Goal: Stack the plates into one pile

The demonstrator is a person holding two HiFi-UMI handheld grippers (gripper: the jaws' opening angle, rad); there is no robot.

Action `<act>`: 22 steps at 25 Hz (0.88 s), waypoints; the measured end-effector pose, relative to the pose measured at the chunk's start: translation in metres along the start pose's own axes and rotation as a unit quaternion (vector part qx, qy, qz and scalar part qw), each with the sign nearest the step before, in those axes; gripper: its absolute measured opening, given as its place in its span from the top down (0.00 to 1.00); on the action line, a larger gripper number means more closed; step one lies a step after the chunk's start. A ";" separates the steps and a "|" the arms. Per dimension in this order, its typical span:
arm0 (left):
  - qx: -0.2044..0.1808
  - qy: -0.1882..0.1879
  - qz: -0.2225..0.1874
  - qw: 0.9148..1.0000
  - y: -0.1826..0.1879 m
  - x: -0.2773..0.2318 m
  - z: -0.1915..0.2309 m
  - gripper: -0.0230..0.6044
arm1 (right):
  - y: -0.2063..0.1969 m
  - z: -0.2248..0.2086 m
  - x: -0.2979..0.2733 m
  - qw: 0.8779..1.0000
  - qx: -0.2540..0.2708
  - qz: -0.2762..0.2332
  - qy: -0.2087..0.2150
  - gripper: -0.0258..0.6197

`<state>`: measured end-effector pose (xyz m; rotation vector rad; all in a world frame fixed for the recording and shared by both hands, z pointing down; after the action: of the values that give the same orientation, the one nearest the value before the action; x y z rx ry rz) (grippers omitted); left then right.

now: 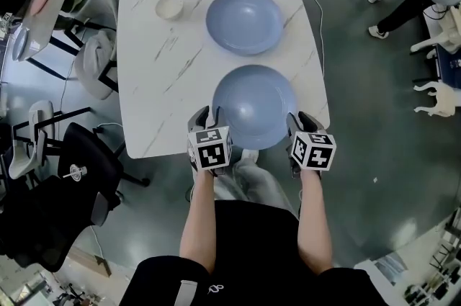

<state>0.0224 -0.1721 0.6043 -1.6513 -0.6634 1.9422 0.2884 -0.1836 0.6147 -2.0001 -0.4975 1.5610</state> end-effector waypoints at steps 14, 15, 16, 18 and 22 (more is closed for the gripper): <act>0.025 -0.010 0.013 1.000 -0.019 -0.011 -0.007 0.79 | -0.012 0.001 -0.014 0.999 -0.028 0.017 0.016 0.77; 0.026 -0.014 0.013 0.999 -0.019 -0.011 -0.005 0.80 | -0.013 0.003 -0.016 0.999 -0.027 0.019 0.012 0.80; 0.030 -0.019 0.012 0.999 -0.018 -0.012 -0.004 0.80 | -0.014 0.004 -0.017 0.999 -0.023 0.023 0.007 0.81; 0.039 -0.031 0.013 0.999 -0.016 -0.014 -0.002 0.82 | -0.012 0.005 -0.018 0.999 -0.013 0.030 -0.006 0.81; 0.036 -0.045 0.011 0.998 0.002 -0.020 0.001 0.83 | 0.010 0.005 -0.018 1.000 -0.018 0.010 -0.018 0.82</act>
<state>0.0242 -0.1865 0.6180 -1.5407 -0.6039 2.0425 0.2787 -0.2007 0.6212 -2.0122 -0.5259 1.6141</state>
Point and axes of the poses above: the fingertips, and each gripper's own axes: x backward along the fingers, z to its left, y out of its top, the point moved 3 cm from there along x, backward along the fingers, and after that the axes turned 3 degrees about -y, right-handed, at the moved point
